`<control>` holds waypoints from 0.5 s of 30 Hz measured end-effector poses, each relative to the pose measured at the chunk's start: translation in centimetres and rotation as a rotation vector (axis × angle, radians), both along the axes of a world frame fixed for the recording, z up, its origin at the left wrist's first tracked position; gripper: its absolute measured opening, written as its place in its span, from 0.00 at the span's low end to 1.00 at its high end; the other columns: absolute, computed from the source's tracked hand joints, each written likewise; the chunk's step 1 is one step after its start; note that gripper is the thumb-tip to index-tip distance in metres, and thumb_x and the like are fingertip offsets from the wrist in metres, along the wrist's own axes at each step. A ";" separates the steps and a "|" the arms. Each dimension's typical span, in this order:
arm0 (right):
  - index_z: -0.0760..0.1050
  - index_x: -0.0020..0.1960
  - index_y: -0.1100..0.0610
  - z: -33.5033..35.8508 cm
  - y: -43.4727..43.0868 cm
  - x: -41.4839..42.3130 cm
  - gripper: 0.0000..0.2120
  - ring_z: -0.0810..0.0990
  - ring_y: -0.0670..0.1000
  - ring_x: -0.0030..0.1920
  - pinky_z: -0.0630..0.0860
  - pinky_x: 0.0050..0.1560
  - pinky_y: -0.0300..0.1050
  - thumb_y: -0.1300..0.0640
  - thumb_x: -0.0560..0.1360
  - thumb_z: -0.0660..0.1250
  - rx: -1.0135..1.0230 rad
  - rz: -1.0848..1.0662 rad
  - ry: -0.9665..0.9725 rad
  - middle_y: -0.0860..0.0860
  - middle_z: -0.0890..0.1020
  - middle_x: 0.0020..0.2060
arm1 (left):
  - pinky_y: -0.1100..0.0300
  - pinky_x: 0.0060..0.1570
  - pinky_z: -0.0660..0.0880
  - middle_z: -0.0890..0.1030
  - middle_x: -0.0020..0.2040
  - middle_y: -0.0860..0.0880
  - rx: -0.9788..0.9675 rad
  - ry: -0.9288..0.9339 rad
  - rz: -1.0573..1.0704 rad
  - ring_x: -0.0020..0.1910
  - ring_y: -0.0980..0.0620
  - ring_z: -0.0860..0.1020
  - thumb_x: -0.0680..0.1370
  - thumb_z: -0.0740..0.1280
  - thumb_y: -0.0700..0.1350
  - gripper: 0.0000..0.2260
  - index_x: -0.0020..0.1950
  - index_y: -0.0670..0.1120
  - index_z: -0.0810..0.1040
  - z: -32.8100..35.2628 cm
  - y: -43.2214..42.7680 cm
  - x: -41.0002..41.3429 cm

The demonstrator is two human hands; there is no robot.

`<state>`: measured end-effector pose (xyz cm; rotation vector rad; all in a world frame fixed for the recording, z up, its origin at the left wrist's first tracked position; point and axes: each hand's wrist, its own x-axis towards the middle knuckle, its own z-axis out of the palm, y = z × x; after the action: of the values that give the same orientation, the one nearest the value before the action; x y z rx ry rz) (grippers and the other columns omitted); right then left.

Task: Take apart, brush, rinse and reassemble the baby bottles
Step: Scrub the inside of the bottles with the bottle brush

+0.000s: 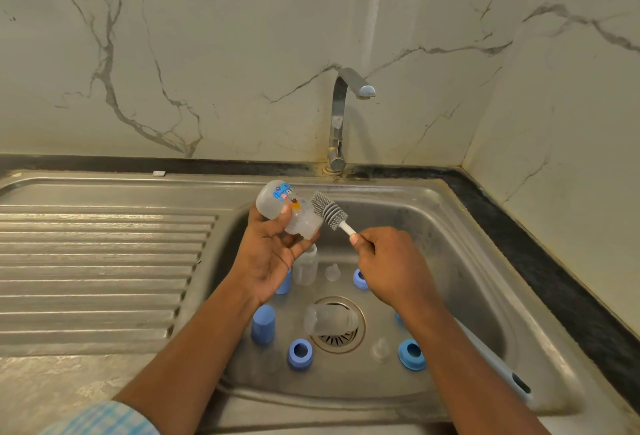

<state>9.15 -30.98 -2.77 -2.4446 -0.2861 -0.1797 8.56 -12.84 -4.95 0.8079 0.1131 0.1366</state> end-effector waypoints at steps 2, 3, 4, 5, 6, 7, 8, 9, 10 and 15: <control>0.64 0.29 0.50 0.1 -0.3 0.1 0.22 0.69 0.52 0.28 0.65 0.31 0.47 0.49 0.82 0.59 0.003 -0.013 -0.002 0.49 0.72 0.25 | 0.44 0.57 0.80 0.79 0.65 0.39 0.054 0.022 0.006 0.60 0.40 0.81 0.73 0.69 0.46 0.29 0.73 0.45 0.68 -0.1 -0.2 0.0; 0.64 0.29 0.50 0.1 -0.3 0.1 0.22 0.68 0.51 0.28 0.64 0.30 0.47 0.49 0.82 0.59 0.002 -0.016 -0.001 0.49 0.71 0.25 | 0.47 0.56 0.81 0.80 0.64 0.40 0.084 0.030 0.019 0.58 0.42 0.82 0.72 0.69 0.48 0.29 0.73 0.45 0.69 -0.1 -0.3 0.0; 0.64 0.29 0.50 0.1 -0.3 0.1 0.22 0.68 0.51 0.27 0.63 0.30 0.46 0.49 0.82 0.60 0.000 -0.016 -0.002 0.48 0.71 0.25 | 0.51 0.52 0.82 0.80 0.63 0.41 0.113 0.038 0.039 0.55 0.45 0.83 0.72 0.69 0.49 0.29 0.72 0.45 0.70 0.0 -0.3 0.0; 0.64 0.29 0.50 0.2 -0.3 0.1 0.22 0.67 0.50 0.27 0.63 0.30 0.46 0.49 0.82 0.60 -0.004 -0.017 -0.003 0.48 0.70 0.24 | 0.55 0.46 0.83 0.81 0.61 0.41 0.141 0.045 0.057 0.50 0.48 0.84 0.71 0.69 0.49 0.29 0.71 0.44 0.71 0.1 -0.3 0.0; 0.64 0.29 0.50 0.3 -0.4 0.1 0.22 0.67 0.50 0.27 0.62 0.30 0.46 0.49 0.82 0.60 -0.009 -0.018 -0.006 0.48 0.69 0.24 | 0.59 0.40 0.82 0.82 0.58 0.42 0.158 0.052 0.074 0.46 0.51 0.84 0.71 0.69 0.49 0.29 0.71 0.44 0.71 0.3 -0.3 0.0; 0.64 0.29 0.50 0.3 -0.4 0.1 0.22 0.66 0.49 0.27 0.62 0.30 0.45 0.49 0.82 0.59 -0.013 -0.018 -0.010 0.47 0.69 0.24 | 0.61 0.35 0.80 0.82 0.56 0.43 0.161 0.061 0.089 0.42 0.52 0.84 0.70 0.70 0.48 0.29 0.70 0.43 0.72 0.4 -0.3 0.0; 0.65 0.29 0.50 0.4 -0.4 0.0 0.22 0.66 0.49 0.27 0.61 0.30 0.45 0.49 0.82 0.59 -0.017 -0.018 -0.019 0.47 0.69 0.24 | 0.63 0.33 0.79 0.83 0.53 0.43 0.145 0.073 0.103 0.40 0.53 0.84 0.70 0.71 0.47 0.29 0.70 0.41 0.71 0.4 -0.2 0.0; 0.66 0.30 0.50 0.4 -0.4 -0.1 0.22 0.67 0.49 0.27 0.62 0.30 0.46 0.49 0.82 0.59 -0.020 -0.019 -0.032 0.47 0.69 0.24 | 0.63 0.33 0.78 0.83 0.52 0.42 0.118 0.086 0.111 0.39 0.52 0.84 0.71 0.72 0.45 0.29 0.71 0.40 0.71 0.3 0.0 0.0; 0.67 0.31 0.51 0.5 -0.5 -0.1 0.21 0.67 0.49 0.27 0.62 0.30 0.46 0.48 0.82 0.59 -0.018 -0.022 -0.050 0.47 0.69 0.24 | 0.62 0.34 0.79 0.82 0.53 0.41 0.088 0.098 0.116 0.41 0.51 0.84 0.73 0.71 0.43 0.28 0.71 0.39 0.70 0.2 0.1 0.0; 0.66 0.32 0.50 1.1 -0.5 -0.3 0.20 0.66 0.47 0.27 0.61 0.30 0.42 0.48 0.82 0.58 0.004 -0.035 -0.154 0.47 0.69 0.25 | 0.54 0.43 0.83 0.78 0.64 0.37 -0.024 0.102 0.203 0.48 0.43 0.85 0.79 0.65 0.36 0.18 0.68 0.44 0.68 -0.1 0.7 0.4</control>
<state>8.83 -31.43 -1.64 -2.4373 -0.3100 -0.3843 8.94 -12.11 -5.01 0.7781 0.2923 0.2852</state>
